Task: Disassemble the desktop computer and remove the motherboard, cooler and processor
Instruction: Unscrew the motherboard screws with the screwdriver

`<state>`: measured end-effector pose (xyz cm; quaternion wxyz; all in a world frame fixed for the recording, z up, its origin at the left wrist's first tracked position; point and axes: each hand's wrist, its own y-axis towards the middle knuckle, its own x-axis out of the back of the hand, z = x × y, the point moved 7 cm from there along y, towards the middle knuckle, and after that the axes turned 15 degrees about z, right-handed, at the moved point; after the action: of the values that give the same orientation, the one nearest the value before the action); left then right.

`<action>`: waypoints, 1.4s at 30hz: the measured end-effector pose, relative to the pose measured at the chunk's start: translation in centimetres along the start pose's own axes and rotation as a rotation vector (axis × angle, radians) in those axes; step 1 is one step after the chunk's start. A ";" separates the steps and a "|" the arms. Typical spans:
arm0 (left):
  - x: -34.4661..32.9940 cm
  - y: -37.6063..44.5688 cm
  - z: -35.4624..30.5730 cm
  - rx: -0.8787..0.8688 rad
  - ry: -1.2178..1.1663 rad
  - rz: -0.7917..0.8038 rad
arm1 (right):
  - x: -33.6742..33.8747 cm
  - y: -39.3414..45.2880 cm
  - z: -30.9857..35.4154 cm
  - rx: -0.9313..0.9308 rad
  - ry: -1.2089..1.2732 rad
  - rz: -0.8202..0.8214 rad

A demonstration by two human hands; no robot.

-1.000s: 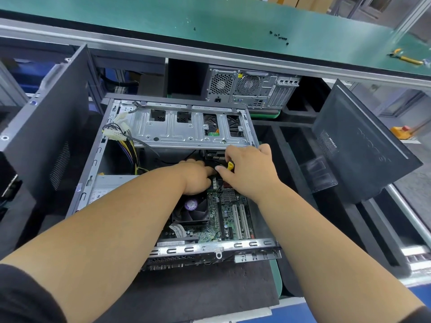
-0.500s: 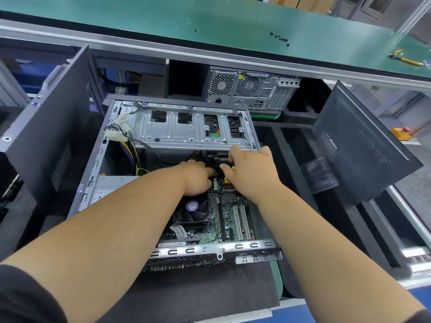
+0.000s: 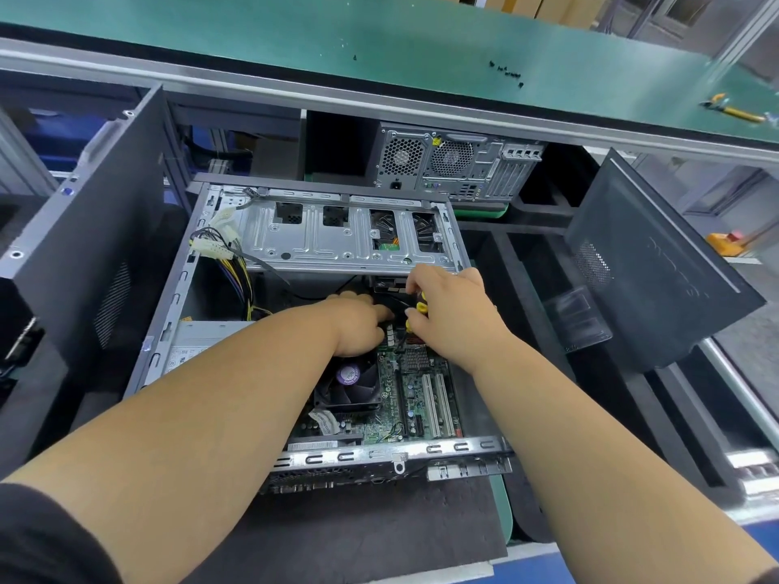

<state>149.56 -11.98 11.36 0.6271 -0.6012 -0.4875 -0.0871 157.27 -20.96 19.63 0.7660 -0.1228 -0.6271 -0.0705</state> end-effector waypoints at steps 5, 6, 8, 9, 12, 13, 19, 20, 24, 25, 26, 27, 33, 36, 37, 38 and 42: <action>0.0 -0.1 -0.1 -0.009 -0.015 0.002 | 0.3 -0.1 0.1 0.002 0.067 -0.009; 0.1 -0.1 -0.1 -0.010 -0.019 0.001 | 0.3 -0.1 0.1 0.001 0.076 -0.011; 0.2 -0.3 -0.1 -0.016 -0.027 -0.002 | 0.6 -0.3 -0.2 -0.020 0.165 -0.024; 0.3 -0.4 -0.2 -0.024 -0.032 -0.005 | 0.9 -0.4 -0.5 -0.046 0.254 -0.040; 0.6 -1.1 -0.4 -0.060 -0.074 -0.024 | 2.6 -1.2 -1.7 -0.105 0.462 -0.141; 0.7 -1.5 -0.5 -0.081 -0.102 -0.019 | 3.4 -1.6 -2.0 -0.113 0.489 -0.177; 2.8 -5.1 -0.6 -0.177 -0.360 -0.026 | 8.0 -3.6 -2.1 -0.090 0.675 -0.366; 3.2 -5.9 -0.7 -0.193 -0.420 -0.036 | 8.6 -4.0 -2.1 -0.088 0.696 -0.391; 4.4 -8.4 -1.0 -0.286 -0.621 -0.109 | 9.8 -5.3 -1.9 -0.103 0.750 -0.450; 4.6 -8.9 -1.2 -0.306 -0.639 -0.134 | 9.9 -5.7 -1.8 -0.113 0.760 -0.461; 4.7 -9.3 -1.3 -0.322 -0.658 -0.160 | 10.0 -5.9 -1.8 -0.125 0.766 -0.469; 4.8 -9.5 -1.4 -0.334 -0.682 -0.191 | 10.0 -6.2 -1.9 -0.140 0.772 -0.478; 5.0 -9.6 -2.3 -0.333 -0.820 -0.276 | 9.8 -8.6 -3.2 -0.227 0.835 -0.553; 5.1 -9.0 -3.8 -0.346 -0.869 -0.296 | 9.9 -10.3 -5.0 -0.271 0.883 -0.661; 5.2 -8.7 -4.6 -0.343 -0.836 -0.324 | 9.9 -10.9 -5.8 -0.289 0.889 -0.693; 5.4 -8.5 -5.7 -0.341 -0.788 -0.348 | 10.0 -11.5 -6.5 -0.308 0.897 -0.714; 5.8 -7.2 -11.9 -0.422 -0.655 -0.313 | 9.7 -13.4 -10.4 -0.404 0.943 -0.757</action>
<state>153.53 -21.06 22.71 0.2814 -0.6312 -0.7180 -0.0834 165.52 -36.27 28.59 0.8435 0.0092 -0.1970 -0.4996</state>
